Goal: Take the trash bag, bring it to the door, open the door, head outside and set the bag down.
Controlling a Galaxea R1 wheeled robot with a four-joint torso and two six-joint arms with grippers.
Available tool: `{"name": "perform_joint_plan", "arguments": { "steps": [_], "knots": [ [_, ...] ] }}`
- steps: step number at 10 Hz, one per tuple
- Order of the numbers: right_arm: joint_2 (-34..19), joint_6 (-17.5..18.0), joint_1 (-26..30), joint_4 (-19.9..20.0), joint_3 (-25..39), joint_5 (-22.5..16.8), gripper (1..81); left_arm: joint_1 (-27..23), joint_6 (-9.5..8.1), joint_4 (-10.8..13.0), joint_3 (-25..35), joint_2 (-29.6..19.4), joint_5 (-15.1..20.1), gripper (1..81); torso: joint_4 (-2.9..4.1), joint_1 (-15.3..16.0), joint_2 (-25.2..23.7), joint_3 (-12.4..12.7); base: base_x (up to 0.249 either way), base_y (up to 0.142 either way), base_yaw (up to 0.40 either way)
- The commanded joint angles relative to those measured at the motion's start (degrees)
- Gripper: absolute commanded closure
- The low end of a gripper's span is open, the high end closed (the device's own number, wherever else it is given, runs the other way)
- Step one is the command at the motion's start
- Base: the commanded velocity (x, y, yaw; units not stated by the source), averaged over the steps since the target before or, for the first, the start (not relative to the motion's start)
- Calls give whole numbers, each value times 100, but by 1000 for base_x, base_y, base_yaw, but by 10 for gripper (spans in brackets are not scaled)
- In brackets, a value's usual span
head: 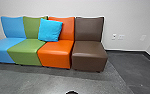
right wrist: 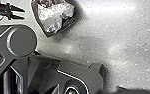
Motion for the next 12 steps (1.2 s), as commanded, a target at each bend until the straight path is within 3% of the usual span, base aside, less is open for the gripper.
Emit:
{"name": "perform_joint_plan", "arguments": {
  "steps": [1,6,7,12],
  "knots": [
    [-414,4,508,243,211,-612,10,-1054,-16,-196,-4,-52,719,10,0,356,-551,6,0,0,0],
    [-352,4,508,225,176,-612,10,-1477,-25,-179,-171,334,1000,10,0,1001,-1587,-31,0,0,0],
    [-335,4,516,243,159,-612,10,-1495,-25,-126,-250,475,1070,10,0,736,-1185,-33,0,0,0],
    [-124,4,516,216,141,-612,10,-1547,-16,-82,-268,632,1000,10,0,966,-1563,-886,0,0,0]
  ]
}}
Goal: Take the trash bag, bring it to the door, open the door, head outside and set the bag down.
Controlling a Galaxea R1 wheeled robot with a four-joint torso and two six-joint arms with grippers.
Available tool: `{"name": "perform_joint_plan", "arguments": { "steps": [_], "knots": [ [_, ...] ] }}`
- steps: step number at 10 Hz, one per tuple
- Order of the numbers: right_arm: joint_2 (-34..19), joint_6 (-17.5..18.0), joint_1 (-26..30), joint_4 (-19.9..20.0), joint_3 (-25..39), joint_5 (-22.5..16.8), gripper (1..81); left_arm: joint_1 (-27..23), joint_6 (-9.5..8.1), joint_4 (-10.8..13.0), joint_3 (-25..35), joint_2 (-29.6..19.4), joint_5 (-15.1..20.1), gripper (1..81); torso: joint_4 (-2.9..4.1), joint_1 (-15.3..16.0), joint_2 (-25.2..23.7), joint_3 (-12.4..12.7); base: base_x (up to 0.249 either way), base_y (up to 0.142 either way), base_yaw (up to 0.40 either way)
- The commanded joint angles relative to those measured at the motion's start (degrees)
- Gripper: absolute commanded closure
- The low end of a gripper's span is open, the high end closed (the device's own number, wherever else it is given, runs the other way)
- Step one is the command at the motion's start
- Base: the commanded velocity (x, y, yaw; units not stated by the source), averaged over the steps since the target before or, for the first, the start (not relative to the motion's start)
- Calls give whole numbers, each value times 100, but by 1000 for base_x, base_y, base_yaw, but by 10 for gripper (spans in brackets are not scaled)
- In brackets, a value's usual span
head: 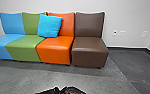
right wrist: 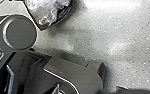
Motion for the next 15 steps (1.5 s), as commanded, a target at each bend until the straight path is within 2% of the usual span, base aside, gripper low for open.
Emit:
{"name": "perform_joint_plan", "arguments": {
  "steps": [1,3,6,8,10,11,12,13,15],
  "knots": [
    [-273,4,376,131,88,-276,10,-874,29,-94,-34,85,372,10,0,0,0,11,0,0,0],
    [-246,4,394,131,71,-284,10,-909,64,-103,-420,339,320,10,0,6,0,-153,0,0,0],
    [-229,83,394,131,62,-320,10,-664,12,-129,-842,787,-94,10,0,6,0,-182,0,0,0],
    [-229,83,394,131,88,-320,10,-479,12,-173,-1010,858,-129,10,0,6,0,-722,0,0,0],
    [-229,83,394,131,97,-320,10,-312,20,-173,-1010,806,-181,10,0,6,0,-875,0,0,0],
    [-229,83,394,140,97,-320,10,-216,20,-173,-1010,806,-321,10,0,6,0,-538,0,0,0],
    [-229,83,376,140,106,-320,10,-101,20,-173,-1010,806,-514,10,0,9,0,-689,0,0,0],
    [-220,83,359,140,106,-320,10,13,20,-165,-1010,823,-690,10,0,9,2,-721,0,0,0],
    [-220,91,350,140,123,-320,10,180,20,-173,-1010,814,-823,10,0,11,2,-767,0,0,0]
  ]
}}
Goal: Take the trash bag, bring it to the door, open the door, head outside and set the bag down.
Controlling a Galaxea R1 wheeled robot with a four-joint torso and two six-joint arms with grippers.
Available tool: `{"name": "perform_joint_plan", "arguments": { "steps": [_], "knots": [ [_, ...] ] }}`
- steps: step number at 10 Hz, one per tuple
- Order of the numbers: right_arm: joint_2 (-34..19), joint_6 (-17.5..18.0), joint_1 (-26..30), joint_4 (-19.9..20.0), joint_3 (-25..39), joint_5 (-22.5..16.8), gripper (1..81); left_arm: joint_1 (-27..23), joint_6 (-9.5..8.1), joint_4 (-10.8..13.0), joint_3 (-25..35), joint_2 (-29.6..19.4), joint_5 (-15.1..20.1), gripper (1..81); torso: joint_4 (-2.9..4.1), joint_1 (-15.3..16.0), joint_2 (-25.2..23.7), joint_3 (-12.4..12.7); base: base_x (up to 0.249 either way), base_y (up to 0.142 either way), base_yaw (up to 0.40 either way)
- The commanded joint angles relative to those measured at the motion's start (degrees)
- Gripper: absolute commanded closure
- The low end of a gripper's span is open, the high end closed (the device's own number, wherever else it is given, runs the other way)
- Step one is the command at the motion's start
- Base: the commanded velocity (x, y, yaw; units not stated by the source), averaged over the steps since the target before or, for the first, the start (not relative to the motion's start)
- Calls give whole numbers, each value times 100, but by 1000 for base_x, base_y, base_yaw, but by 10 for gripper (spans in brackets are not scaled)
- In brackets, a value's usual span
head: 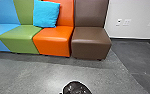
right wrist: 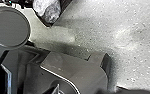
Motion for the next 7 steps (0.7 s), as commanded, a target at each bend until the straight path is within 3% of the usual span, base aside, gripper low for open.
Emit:
{"name": "perform_joint_plan", "arguments": {
  "steps": [1,2,4,5,7],
  "knots": [
    [-364,41,302,136,187,-350,10,-250,-11,18,-19,-31,103,10,0,0,0,-2,0,0,0],
    [-364,33,294,136,196,-350,10,-197,-20,18,-19,-31,103,10,0,0,0,-2,0,0,0],
    [-373,33,293,110,196,-350,10,-179,-20,18,-19,-31,77,10,0,0,0,-546,0,0,0],
    [-373,33,293,110,196,-350,10,-179,-20,27,-19,-31,77,10,0,0,-2,-63,0,0,0],
    [-373,33,285,119,196,-350,10,-179,-20,27,-19,-57,77,10,0,0,0,-269,0,0,0]
  ]
}}
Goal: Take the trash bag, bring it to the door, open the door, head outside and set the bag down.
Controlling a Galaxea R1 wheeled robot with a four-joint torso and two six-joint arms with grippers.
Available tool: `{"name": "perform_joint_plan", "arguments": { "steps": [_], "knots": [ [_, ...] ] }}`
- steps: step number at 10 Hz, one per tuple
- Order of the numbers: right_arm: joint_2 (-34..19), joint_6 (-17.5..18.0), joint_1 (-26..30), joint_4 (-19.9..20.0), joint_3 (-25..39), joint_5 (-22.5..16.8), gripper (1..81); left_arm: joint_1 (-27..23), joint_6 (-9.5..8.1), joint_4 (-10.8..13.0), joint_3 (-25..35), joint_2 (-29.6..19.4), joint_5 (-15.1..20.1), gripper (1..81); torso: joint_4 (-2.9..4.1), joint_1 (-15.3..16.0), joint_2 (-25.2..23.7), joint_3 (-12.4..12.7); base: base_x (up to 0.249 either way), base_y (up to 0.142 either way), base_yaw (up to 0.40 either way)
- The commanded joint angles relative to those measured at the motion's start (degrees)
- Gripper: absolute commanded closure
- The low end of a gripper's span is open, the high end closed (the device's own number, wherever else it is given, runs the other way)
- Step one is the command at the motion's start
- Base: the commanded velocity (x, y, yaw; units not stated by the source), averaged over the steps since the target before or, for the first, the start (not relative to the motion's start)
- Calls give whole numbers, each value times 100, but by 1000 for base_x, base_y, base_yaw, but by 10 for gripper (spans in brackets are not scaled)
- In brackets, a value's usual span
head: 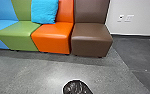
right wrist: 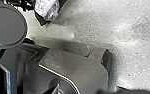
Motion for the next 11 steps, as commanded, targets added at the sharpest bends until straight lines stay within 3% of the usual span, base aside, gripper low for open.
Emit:
{"name": "perform_joint_plan", "arguments": {
  "steps": [1,6,7,11],
  "knots": [
    [-367,33,296,121,192,-372,10,-273,-108,78,-74,-80,224,10,0,0,2,5,0,0,0],
    [-367,33,287,121,236,-372,10,-264,-108,87,-74,-106,233,10,0,0,2,-11,0,0,0],
    [-358,33,296,113,236,-372,10,-264,-108,113,-74,-106,233,811,0,0,2,-11,0,0,0],
    [-349,33,287,112,227,-372,10,-246,-99,139,-74,-106,233,811,0,0,2,-11,0,0,0]
  ]
}}
